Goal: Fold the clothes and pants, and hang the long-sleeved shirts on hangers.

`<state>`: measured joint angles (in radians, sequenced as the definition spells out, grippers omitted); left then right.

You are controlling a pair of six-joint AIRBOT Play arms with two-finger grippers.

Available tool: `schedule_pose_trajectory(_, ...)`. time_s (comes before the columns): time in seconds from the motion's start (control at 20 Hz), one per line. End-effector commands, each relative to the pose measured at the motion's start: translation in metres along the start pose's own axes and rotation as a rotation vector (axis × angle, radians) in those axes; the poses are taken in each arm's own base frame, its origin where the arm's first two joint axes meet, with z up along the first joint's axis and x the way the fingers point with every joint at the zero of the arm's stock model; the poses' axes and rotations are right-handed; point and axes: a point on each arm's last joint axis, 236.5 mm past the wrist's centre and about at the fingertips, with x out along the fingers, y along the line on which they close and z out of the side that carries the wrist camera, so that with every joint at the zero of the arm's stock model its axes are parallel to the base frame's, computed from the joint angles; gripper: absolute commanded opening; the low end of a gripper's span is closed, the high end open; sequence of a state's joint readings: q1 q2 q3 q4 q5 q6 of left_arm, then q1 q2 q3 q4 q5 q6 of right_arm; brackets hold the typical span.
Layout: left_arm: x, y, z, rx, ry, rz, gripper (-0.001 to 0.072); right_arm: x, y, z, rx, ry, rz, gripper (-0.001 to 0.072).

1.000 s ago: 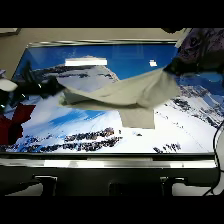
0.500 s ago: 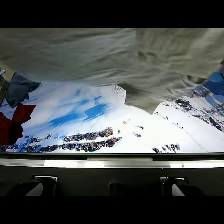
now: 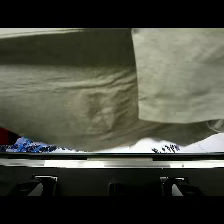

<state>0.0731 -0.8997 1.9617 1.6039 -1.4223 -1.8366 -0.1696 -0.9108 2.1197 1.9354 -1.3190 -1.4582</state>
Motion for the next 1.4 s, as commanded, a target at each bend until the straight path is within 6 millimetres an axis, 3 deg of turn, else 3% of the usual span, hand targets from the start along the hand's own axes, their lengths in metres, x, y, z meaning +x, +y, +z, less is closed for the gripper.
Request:
schedule_pose_trajectory(0.0, 0.066, 0.005, -0.032, 0.031, 0.182, 0.041, 0.0014, 0.082, -0.026, -0.059, 0.137, 0.238, 0.016, 0.0037)
schedule_pose_trajectory(0.15, 0.166, 0.012, -0.089, 0.054, 0.424, 0.077, 0.0015, 0.179, -0.052, -0.149, 0.173, 0.496, 0.026, 0.0037)
schedule_pose_trajectory(0.35, 0.299, 0.031, -0.201, 0.051, 0.720, 0.122, 0.0015, 0.284, -0.083, -0.269, 0.159, 0.706, -0.057, 0.0037)
schedule_pose_trajectory(0.5, 0.382, 0.036, -0.272, 0.045, 0.772, 0.113, 0.0015, 0.353, -0.115, -0.331, 0.206, 0.694, -0.119, 0.0037)
schedule_pose_trajectory(0.65, 0.435, 0.035, -0.307, 0.015, 0.725, 0.094, 0.0016, 0.400, -0.142, -0.380, 0.226, 0.655, -0.150, 0.0037)
schedule_pose_trajectory(0.8, 0.456, 0.028, -0.313, -0.018, 0.674, 0.060, 0.0015, 0.417, -0.158, -0.414, 0.223, 0.663, -0.172, 0.0037)
schedule_pose_trajectory(0.95, 0.453, 0.029, -0.318, -0.015, 0.699, 0.065, 0.0016, 0.413, -0.167, -0.425, 0.184, 0.697, -0.198, 0.0037)
schedule_pose_trajectory(1.35, 0.391, 0.025, -0.371, -0.041, 1.041, 0.082, 0.0016, 0.363, -0.172, -0.465, 0.155, 0.968, -0.250, 0.0037)
